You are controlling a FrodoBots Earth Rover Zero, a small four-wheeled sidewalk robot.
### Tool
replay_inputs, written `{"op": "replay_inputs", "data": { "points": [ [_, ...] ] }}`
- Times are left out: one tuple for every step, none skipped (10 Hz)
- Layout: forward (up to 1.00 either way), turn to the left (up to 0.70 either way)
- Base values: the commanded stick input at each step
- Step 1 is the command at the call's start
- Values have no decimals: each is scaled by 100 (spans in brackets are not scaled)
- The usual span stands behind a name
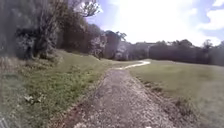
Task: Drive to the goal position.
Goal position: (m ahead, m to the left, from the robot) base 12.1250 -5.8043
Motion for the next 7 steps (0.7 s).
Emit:
{"op": "replay_inputs", "data": {
  "points": [
    [37,0],
    [70,0],
    [70,0],
    [70,0],
    [70,0],
    [70,0],
    [70,0]
  ]
}}
